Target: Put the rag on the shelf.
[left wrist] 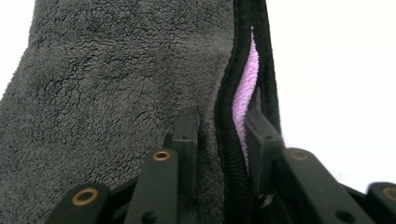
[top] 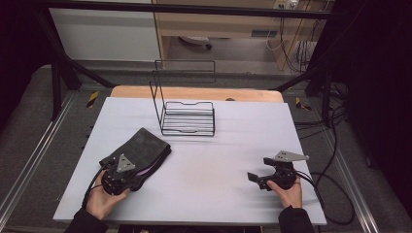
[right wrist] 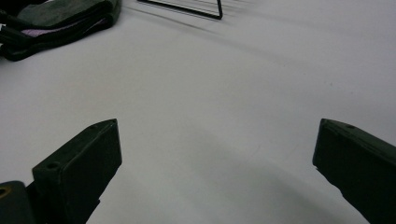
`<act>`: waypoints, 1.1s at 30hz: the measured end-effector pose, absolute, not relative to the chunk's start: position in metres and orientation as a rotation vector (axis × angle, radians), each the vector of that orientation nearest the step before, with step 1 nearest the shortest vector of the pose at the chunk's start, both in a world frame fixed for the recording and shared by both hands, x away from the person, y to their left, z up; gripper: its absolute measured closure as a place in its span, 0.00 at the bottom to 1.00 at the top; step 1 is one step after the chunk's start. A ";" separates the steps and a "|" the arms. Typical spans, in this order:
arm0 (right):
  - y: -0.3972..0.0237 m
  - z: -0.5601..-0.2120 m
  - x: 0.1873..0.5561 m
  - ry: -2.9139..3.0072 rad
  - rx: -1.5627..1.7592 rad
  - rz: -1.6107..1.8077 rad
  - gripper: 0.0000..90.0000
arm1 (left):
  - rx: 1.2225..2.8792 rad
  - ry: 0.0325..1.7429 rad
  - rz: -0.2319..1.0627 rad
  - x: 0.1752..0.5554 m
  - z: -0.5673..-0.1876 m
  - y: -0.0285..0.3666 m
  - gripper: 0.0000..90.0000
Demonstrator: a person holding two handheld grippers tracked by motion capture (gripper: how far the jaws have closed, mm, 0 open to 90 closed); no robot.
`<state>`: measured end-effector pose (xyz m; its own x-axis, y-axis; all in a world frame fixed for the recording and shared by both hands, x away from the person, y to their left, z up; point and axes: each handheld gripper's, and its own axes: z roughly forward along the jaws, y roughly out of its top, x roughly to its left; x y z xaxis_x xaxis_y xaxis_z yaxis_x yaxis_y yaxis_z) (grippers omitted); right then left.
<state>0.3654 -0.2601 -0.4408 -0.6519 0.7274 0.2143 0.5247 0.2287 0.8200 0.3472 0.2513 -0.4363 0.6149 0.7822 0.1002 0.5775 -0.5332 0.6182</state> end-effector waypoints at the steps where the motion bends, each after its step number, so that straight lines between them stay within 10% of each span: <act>1: -0.260 -0.441 0.365 2.286 1.188 1.390 0.02 | 2.299 1.067 0.494 0.347 -0.436 0.252 0.80; 15: -0.260 -0.440 0.365 2.282 1.194 1.395 0.02 | 2.202 1.011 0.425 0.393 -0.405 0.205 0.46; 33: -0.259 -0.441 0.366 2.288 1.194 1.399 0.02 | 2.228 1.063 0.526 0.439 -0.440 0.173 0.62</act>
